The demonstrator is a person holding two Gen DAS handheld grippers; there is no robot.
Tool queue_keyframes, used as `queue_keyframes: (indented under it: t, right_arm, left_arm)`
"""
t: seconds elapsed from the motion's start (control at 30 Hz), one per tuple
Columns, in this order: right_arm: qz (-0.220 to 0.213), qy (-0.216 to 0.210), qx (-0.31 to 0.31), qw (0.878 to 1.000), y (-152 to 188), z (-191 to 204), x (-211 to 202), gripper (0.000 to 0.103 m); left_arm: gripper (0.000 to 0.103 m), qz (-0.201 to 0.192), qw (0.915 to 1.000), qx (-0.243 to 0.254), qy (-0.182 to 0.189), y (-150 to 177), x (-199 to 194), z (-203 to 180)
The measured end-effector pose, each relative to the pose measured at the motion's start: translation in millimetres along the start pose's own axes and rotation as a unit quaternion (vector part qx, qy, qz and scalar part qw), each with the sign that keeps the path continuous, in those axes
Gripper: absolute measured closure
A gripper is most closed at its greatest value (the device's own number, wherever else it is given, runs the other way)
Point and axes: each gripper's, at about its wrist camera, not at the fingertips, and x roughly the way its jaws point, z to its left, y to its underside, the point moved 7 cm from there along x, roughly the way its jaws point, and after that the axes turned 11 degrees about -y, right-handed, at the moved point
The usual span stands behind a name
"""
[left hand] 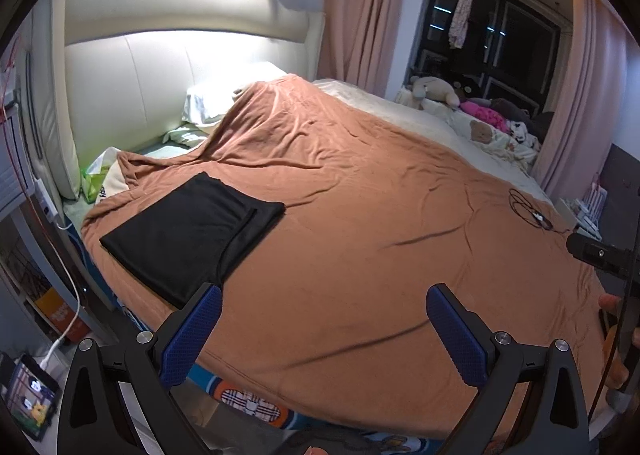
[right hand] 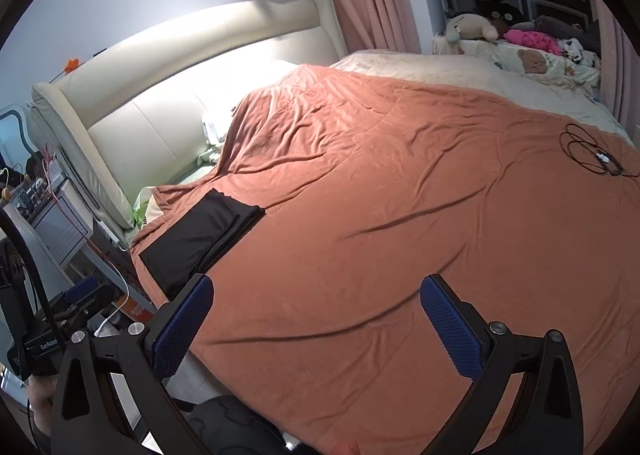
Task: Fold small clothes
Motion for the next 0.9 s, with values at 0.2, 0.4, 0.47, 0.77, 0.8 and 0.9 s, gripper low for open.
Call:
queue_keyframes:
  t: [0.2, 0.4, 0.47, 0.77, 0.8, 0.9]
  right_arm:
    - [-0.02, 0.006, 0.002, 1.0, 22.0, -2.4, -46.3, 0.0]
    - [-0.034, 0.011, -0.001, 0.999, 43.1, -2.7, -85.9, 0.0]
    - [-0.038, 0.015, -0.006, 0.999, 50.8, -2.5, -98.7, 0.0]
    - [-0.046, 0.036, -0.021, 0.998, 87.7, -2.3, -145.8, 0.0]
    - [-0.047, 0.039, -0.024, 0.998, 91.3, -1.1, -149.9, 0.0]
    - [-0.046, 0.05, -0.031, 0.997, 104.2, 1.8, -161.0, 0.0]
  left_arm:
    - [0.001, -0.008, 0.9998, 0.018, 0.01, 17.7, -29.2, -19.2]
    - [0.001, -0.018, 0.999, 0.035, 0.02, 35.6, -56.1, -34.1]
    - [0.001, -0.021, 0.9987, 0.038, 0.025, 42.4, -65.7, -38.8]
    - [0.001, -0.034, 0.9968, 0.06, 0.041, 72.7, -102.7, -56.4]
    - [0.001, -0.035, 0.9966, 0.061, 0.043, 75.6, -106.0, -57.7]
    - [0.001, -0.039, 0.9959, 0.067, 0.046, 84.9, -115.2, -60.3]
